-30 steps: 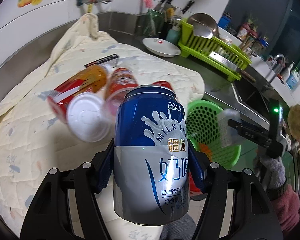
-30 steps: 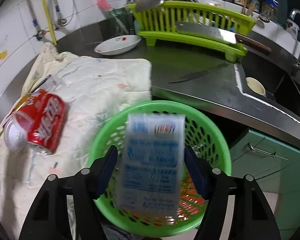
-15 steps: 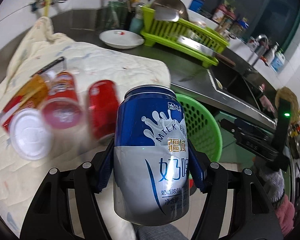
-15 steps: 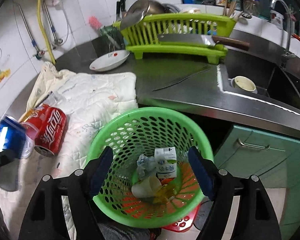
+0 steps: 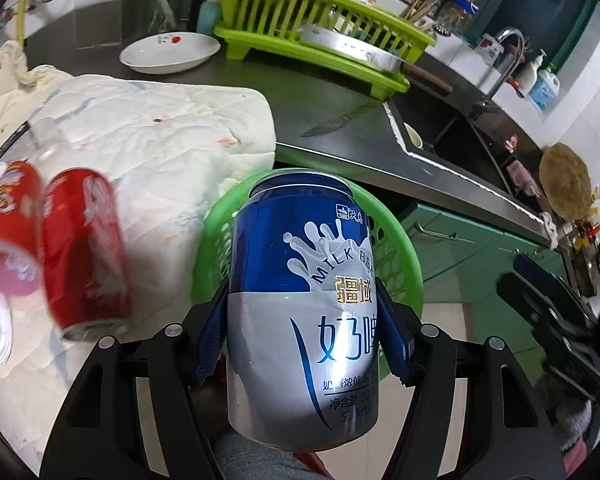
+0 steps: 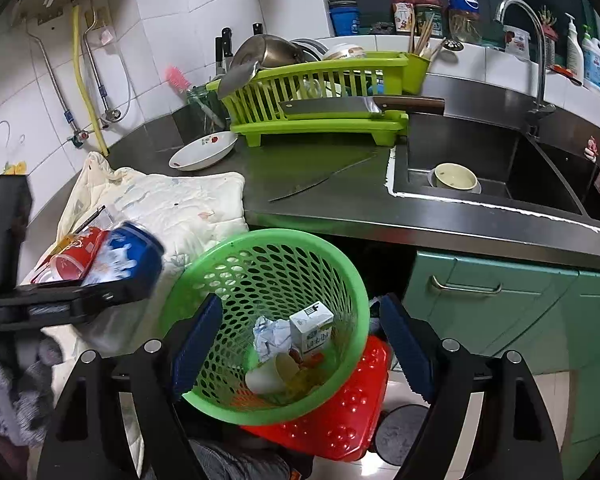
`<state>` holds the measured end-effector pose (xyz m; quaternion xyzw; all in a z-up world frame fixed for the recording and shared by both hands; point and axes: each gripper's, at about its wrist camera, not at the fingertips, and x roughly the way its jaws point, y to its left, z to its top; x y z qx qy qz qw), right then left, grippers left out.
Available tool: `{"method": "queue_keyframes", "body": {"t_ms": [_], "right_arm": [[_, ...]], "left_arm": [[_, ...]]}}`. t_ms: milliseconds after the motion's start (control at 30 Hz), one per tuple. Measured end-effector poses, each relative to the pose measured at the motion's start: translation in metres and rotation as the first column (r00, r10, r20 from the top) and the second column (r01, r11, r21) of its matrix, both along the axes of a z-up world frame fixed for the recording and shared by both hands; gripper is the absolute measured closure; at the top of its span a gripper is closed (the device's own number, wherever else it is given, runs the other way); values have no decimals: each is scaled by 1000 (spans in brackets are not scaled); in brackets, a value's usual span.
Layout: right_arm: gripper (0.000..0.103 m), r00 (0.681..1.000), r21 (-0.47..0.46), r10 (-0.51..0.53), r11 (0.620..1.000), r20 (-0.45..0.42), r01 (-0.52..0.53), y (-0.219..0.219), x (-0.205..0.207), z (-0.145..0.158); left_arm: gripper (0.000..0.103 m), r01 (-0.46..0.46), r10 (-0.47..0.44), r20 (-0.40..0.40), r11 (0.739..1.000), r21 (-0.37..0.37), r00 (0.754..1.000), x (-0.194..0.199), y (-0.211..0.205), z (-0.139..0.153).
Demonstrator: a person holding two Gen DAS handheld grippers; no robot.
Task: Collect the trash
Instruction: 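Carry the blue milk can with the left gripper and drop it into the basket, then move both grippers back over the remaining trash on the cloth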
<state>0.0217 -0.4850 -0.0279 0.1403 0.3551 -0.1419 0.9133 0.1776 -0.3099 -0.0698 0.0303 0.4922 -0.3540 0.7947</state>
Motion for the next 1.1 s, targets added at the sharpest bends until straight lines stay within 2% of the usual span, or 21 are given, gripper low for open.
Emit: {"method": "queue_keyframes", "body": {"t_ms": [233, 300, 367, 500, 600, 900, 1100], "right_arm": [[25, 1000, 24, -2, 1000, -10, 3, -6, -5, -11], [25, 1000, 26, -8, 1000, -14, 9, -7, -6, -14], [25, 1000, 36, -9, 999, -14, 9, -9, -7, -17], [25, 1000, 42, -16, 999, -22, 17, -9, -7, -21], [25, 1000, 42, -9, 999, -20, 10, -6, -6, -20], [25, 999, 36, 48, 998, 13, -49, 23, -2, -5], [25, 992, 35, 125, 991, 27, -126, 56, 17, 4]], "left_arm": [[37, 19, -20, 4, 999, 38, 1000, 14, -28, -14], [30, 29, -29, -3, 999, 28, 1000, 16, -31, -15], [25, 30, -30, 25, 999, 24, 999, 16, -34, -14], [25, 28, -28, 17, 1000, -9, 999, 17, -30, -13], [25, 25, -24, 50, 1000, -9, 998, 11, -22, -8], [25, -31, 34, 134, 999, -25, 990, -13, 34, 19], [25, -137, 138, 180, 990, -18, 974, -20, 92, 30]]}}
